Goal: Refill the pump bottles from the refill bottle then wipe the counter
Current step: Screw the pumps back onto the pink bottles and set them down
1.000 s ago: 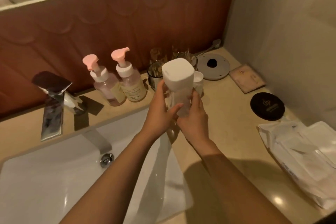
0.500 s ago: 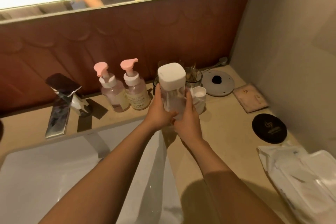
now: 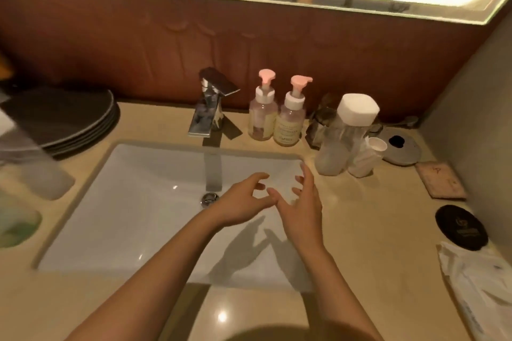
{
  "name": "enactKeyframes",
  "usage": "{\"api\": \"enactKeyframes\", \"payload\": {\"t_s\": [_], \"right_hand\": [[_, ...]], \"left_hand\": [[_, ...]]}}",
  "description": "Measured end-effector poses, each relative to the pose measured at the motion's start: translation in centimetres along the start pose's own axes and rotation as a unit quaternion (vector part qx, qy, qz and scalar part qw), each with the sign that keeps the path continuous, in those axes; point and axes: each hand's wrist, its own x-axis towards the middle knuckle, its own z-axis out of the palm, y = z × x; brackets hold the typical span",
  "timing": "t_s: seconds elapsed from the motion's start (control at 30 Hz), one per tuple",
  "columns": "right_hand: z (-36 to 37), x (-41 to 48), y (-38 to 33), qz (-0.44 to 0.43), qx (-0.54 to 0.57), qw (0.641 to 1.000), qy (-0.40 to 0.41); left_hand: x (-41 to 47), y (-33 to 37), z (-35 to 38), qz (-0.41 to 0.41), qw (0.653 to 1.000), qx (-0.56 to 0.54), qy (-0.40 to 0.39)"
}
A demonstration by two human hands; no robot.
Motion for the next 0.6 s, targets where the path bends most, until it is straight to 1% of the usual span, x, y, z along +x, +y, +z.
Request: {"api": "enactKeyframes", "payload": {"t_s": [0.03,0.2,0.37,0.5,0.6], "right_hand": [[0.5,-0.7,-0.3,-0.001,0.0,1.0,-0.015],[8.5,-5.1,-4.9,-0.018,-0.007,0.994,-0.112],[16.3,-8.9,-10.5,-0.062,-0.002,0.979,-0.194],[22.0,-11.9,-15.1,-0.109,-0.006,0.967,-0.232],[24.0,-13.2,-17.4,-0.126,-0.001,0.963,-0.237]], "left_hand": [[-1.0,-0.6,-0.6,0.001,1.0,0.004,0.004],[-8.6,-6.7,-7.6,-0.024,0.994,0.005,0.104],[-15.9,-10.9,-13.6,-0.037,0.98,0.02,0.193],[-21.5,-14.4,-17.9,-0.033,0.969,0.013,0.244],[-24.1,-16.1,-19.7,-0.03,0.964,-0.015,0.263]]}}
